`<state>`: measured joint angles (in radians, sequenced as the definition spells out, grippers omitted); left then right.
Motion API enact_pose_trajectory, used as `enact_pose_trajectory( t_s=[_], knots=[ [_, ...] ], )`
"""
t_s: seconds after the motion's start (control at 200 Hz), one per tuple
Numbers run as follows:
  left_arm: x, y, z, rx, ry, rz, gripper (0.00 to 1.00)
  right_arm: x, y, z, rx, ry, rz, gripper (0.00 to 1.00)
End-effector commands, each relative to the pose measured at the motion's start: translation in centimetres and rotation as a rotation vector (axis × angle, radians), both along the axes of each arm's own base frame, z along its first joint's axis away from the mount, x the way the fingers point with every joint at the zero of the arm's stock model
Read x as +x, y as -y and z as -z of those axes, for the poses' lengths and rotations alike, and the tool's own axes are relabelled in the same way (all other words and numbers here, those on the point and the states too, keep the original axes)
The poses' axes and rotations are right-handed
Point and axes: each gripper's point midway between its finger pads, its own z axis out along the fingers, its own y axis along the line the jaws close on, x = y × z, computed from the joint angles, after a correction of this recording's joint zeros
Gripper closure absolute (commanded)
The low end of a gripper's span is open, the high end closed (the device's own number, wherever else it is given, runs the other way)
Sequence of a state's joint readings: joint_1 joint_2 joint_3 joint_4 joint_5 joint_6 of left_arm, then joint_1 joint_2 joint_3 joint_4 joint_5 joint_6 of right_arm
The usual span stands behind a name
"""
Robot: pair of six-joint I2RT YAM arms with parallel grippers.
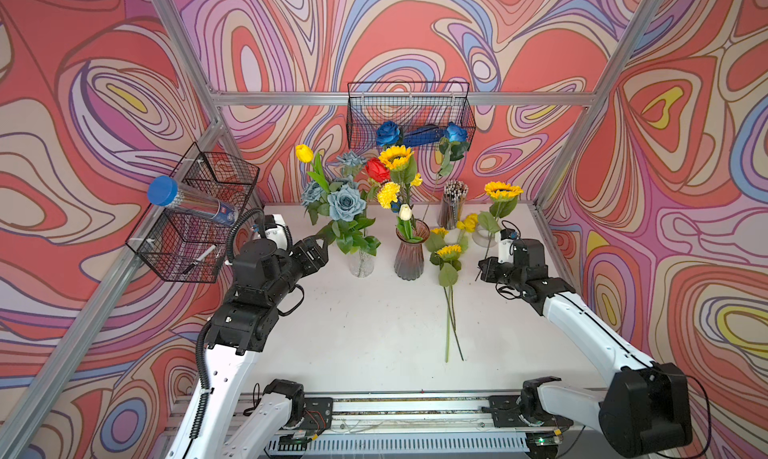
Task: Pick out yellow flowers from the vase
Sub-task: Place the flower at the center of the board.
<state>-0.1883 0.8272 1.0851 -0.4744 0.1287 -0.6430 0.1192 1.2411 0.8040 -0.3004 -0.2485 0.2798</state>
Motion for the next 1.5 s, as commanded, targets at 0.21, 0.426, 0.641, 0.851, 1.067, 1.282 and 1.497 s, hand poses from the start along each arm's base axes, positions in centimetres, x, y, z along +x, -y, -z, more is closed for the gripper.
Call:
enact_pose_trajectory(
  t_s=[0.21, 0.426, 0.641, 0.851, 1.067, 1.282, 1.497],
  knots=[
    [-0.3, -0.4, 0.2, 0.021, 0.007, -0.006, 0.25, -2.4, -2.2, 7.9, 0.091, -0.393, -0.131, 1.0],
    [-0.6, -0.6, -0.1, 0.035, 0.019, -0.004, 0.24, -3.4, -1.1, 11.4, 0.027, -0.538, -0.094, 1.0],
    [-0.6, -0.6, 0.1, 0.035, 0.012, -0.005, 0.24, -4.2, -0.1, 12.9, -0.027, -0.611, -0.067, 1.0],
    [-0.5, -0.7, -0.2, 0.044, 0.02, -0.009, 0.24, -4.4, 0.0, 12.8, -0.035, -0.61, -0.062, 1.0],
    [-0.3, -1.1, -1.3, 0.05, 0.039, -0.024, 0.23, -4.0, -0.1, 12.0, -0.027, -0.58, -0.062, 0.87],
    [1.0, -0.8, -3.7, 0.031, 0.089, -0.015, 0.23, -3.8, -0.1, 10.6, -0.026, -0.539, -0.066, 0.6],
    [3.4, -0.2, -5.6, -0.006, 0.151, 0.029, 0.15, -2.7, 0.3, 7.0, -0.044, -0.375, -0.056, 0.52]
  ],
)
